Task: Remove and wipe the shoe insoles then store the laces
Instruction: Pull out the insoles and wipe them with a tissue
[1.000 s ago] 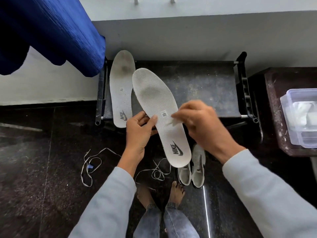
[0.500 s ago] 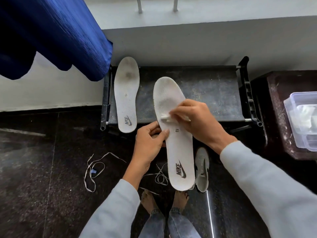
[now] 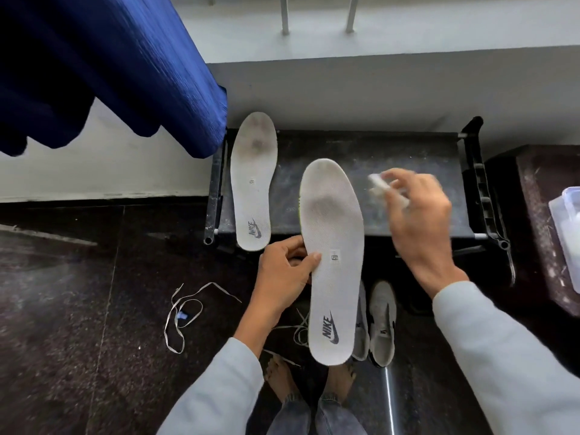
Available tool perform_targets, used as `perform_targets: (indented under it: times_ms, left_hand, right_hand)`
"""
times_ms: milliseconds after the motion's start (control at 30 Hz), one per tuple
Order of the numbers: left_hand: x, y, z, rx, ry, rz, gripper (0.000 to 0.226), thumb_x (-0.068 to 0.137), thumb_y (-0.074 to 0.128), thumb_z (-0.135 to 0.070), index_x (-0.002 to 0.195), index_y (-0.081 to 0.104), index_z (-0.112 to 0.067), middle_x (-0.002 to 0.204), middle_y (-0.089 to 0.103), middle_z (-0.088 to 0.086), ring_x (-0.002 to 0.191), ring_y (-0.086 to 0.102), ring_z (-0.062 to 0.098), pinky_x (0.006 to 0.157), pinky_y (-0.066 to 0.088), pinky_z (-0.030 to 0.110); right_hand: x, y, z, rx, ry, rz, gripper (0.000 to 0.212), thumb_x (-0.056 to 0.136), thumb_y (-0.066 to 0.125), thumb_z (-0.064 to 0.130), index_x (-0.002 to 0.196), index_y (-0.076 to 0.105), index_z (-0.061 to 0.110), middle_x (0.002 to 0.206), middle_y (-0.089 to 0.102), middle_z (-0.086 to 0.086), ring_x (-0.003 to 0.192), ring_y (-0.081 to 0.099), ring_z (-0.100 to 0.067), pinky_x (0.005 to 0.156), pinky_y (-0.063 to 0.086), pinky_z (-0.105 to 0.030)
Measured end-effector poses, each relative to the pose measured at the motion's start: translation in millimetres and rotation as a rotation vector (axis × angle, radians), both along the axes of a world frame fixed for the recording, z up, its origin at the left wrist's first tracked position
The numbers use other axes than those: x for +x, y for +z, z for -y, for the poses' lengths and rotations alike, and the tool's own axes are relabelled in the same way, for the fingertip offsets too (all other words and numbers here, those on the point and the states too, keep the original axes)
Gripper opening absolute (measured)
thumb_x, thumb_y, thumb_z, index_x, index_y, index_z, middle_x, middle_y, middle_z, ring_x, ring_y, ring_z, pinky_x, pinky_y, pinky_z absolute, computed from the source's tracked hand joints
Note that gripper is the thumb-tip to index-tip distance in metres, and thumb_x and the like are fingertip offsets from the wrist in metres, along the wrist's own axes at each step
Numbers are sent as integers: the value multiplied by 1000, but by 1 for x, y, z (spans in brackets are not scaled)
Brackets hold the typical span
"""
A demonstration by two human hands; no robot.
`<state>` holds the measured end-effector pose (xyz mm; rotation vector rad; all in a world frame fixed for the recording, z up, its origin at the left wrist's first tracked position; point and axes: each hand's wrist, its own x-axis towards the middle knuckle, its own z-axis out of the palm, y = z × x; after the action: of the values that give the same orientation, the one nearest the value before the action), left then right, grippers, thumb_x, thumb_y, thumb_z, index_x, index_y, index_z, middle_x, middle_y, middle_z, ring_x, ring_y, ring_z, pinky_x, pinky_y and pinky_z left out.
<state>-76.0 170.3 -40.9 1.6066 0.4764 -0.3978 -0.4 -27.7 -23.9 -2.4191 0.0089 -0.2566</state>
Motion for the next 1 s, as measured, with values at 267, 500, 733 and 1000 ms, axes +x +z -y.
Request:
perform_targets:
  times_ms: [267, 500, 733, 1000]
  left_hand:
    - [39, 8, -17, -29, 104, -2, 23, 94, 63, -4, 112, 71, -15, 106, 76, 5, 101, 73, 21, 91, 60, 39]
    - [68, 7, -34, 15, 76, 13, 26, 97, 61, -10, 123, 64, -10, 106, 74, 13, 100, 73, 26, 75, 63, 31]
    - [64, -2, -70, -53, 455, 57, 32, 100, 57, -15, 132, 59, -9, 111, 73, 6, 95, 74, 16, 80, 61, 25]
    - [62, -18, -97, -183, 658, 39, 33, 103, 52, -19, 134, 58, -8, 117, 72, 9, 103, 73, 18, 94, 58, 34]
  right_hand:
    - [-28, -12, -23, 550, 57, -662, 23, 86, 71, 42, 103, 77, 28, 94, 79, 6, 97, 73, -14, 100, 53, -44]
    - [5, -25, -48, 574, 9, -702, 20, 89, 70, 41, 95, 79, 24, 94, 78, 7, 99, 71, -15, 98, 53, -45]
    - [50, -44, -72, 525, -124, -710, 17, 92, 70, 29, 94, 77, 14, 93, 77, -5, 88, 70, -17, 88, 57, -35]
    - [78, -70, -91, 414, -216, -718, 18, 91, 71, 28, 74, 74, 20, 86, 76, -6, 96, 70, -22, 96, 55, -40]
